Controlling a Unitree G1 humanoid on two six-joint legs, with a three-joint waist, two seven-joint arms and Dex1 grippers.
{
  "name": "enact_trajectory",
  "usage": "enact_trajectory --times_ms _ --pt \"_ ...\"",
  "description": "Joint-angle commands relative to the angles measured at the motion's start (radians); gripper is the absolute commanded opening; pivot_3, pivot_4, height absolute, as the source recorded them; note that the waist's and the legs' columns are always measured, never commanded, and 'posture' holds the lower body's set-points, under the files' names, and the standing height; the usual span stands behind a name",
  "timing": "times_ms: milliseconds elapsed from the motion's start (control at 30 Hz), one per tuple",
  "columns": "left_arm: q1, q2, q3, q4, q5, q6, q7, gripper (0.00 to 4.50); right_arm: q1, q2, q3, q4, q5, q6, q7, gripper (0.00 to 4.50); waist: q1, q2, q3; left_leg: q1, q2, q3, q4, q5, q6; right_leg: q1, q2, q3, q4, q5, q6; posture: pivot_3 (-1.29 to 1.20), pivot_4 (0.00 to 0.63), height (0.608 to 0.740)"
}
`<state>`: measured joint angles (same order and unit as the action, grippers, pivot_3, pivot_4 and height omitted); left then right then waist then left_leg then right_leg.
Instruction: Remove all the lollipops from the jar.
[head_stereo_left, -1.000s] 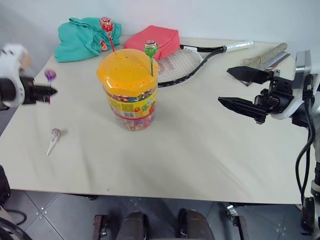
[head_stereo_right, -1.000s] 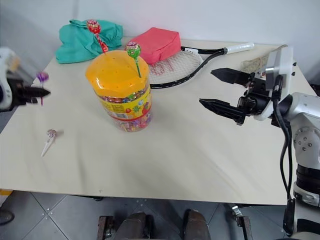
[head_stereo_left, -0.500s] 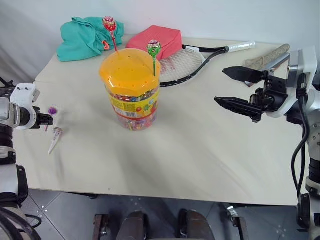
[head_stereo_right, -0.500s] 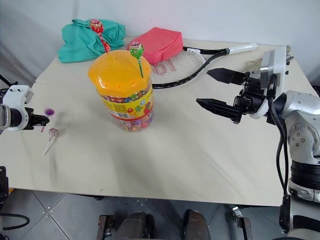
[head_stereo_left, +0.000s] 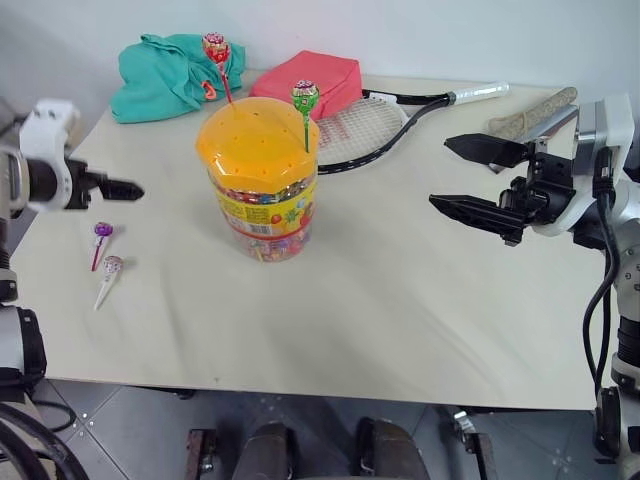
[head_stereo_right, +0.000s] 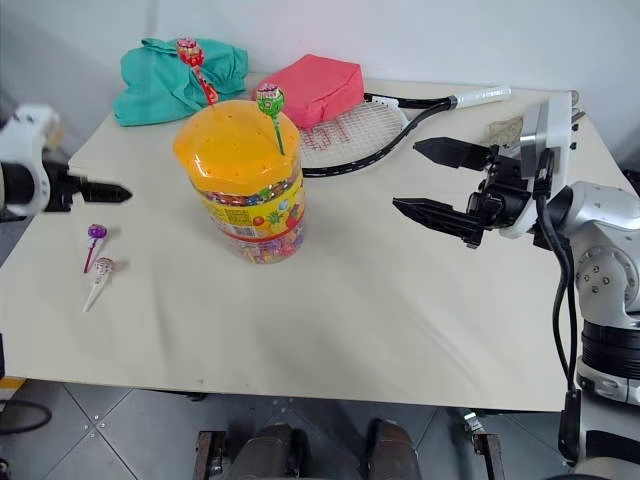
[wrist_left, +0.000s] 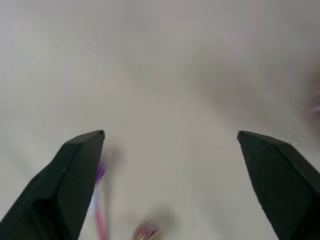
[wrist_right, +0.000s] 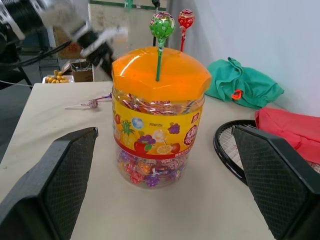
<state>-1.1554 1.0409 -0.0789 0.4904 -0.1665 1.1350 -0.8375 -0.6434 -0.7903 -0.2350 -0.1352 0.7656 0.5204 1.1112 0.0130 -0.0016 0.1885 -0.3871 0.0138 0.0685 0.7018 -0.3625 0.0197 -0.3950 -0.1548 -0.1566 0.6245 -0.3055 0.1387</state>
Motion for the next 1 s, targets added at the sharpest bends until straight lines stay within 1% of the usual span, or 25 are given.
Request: enact_trajectory --times_ms 33,100,167,267,433,567,667,767,867,1000 --pt "0.029 -0.033 0.11 -0.123 -0.076 -0.253 -0.078 4.48 -0.001 -0.015 -0.029 -0.029 -0.002 -0.016 -0.009 4.5 0.0 0.0 0.0 0.0 0.0 0.0 0.0 0.0 0.0 0.0 0.0 0.0 0.0 0.0 0.0 0.0 0.15 0.74" --pt "0.045 -0.082 0.181 -0.126 -0.124 -0.398 -0.114 4.48 0.007 -0.019 -0.036 -0.037 -0.001 -0.016 -0.014 4.5 0.0 0.0 0.0 0.0 0.001 0.0 0.001 0.0 0.0 0.0 0.0 0.0 0.0 0.0 0.0 0.0 0.15 0.74" --pt "0.041 -0.133 0.23 -0.09 -0.18 -0.525 -0.189 4.48 0.02 -0.024 -0.053 -0.052 0.005 -0.013 -0.024 4.5 0.0 0.0 0.0 0.0 0.0 0.0 0.002 0.0 0.0 0.0 0.0 0.0 0.0 0.0 0.0 0.0 0.15 0.74" --pt "0.008 -0.203 0.27 -0.012 -0.221 -0.668 -0.264 4.48 0.043 -0.033 -0.076 -0.078 0.013 -0.007 -0.038 4.5 0.002 0.0 0.0 0.0 0.0 0.0 0.002 0.0 0.0 0.0 0.0 -0.001 0.001 0.0 0.0 0.0 0.15 0.74" --pt "-0.068 -0.263 0.253 0.138 -0.2 -0.782 -0.308 4.48 0.079 -0.042 -0.11 -0.116 0.025 0.001 -0.066 4.5 0.005 0.0 0.0 0.0 0.0 0.001 0.002 0.0 0.0 0.0 0.0 -0.001 0.001 0.0 0.0 0.0 0.15 0.74" --pt "-0.12 -0.282 0.225 0.243 -0.164 -0.835 -0.335 4.48 0.126 -0.052 -0.152 -0.163 0.041 0.012 -0.095 4.5 0.006 0.0 0.0 0.0 0.0 0.001 0.002 0.0 0.0 0.0 0.0 -0.002 0.001 0.0 0.0 0.0 0.15 0.74" --pt "-0.17 -0.311 0.23 0.329 -0.159 -0.873 -0.331 4.48 0.18 -0.058 -0.196 -0.203 0.054 0.02 -0.124 4.5 0.009 0.0 0.0 0.0 0.0 0.001 0.002 0.0 0.0 0.0 0.0 -0.002 0.001 0.0 0.0 0.0 0.15 0.74" --pt "-0.218 -0.336 0.221 0.411 -0.135 -0.916 -0.329 4.48 0.197 -0.057 -0.204 -0.219 0.061 0.02 -0.138 4.5 0.01 0.0 0.0 -0.001 -0.001 0.001 0.003 0.0 0.001 0.0 0.0 -0.002 0.001 0.0 0.0 0.0 0.15 0.74" --pt "-0.266 -0.364 0.24 0.488 -0.127 -0.971 -0.3 3.87 0.2 -0.057 -0.207 -0.226 0.068 0.021 -0.149 4.5 0.009 0.0 0.0 -0.001 0.0 0.001 0.003 0.0 0.001 0.0 0.0 -0.002 0.001 0.0 0.0 0.0 0.15 0.74" --pt "-0.314 -0.375 0.215 0.568 -0.084 -0.984 -0.304 2.61 0.21 -0.06 -0.214 -0.238 0.078 0.023 -0.16 4.5 0.007 0.0 0.0 -0.001 -0.001 0.001 0.003 0.0 0.001 0.0 0.0 -0.002 0.001 0.0 0.0 0.0 0.15 0.74"
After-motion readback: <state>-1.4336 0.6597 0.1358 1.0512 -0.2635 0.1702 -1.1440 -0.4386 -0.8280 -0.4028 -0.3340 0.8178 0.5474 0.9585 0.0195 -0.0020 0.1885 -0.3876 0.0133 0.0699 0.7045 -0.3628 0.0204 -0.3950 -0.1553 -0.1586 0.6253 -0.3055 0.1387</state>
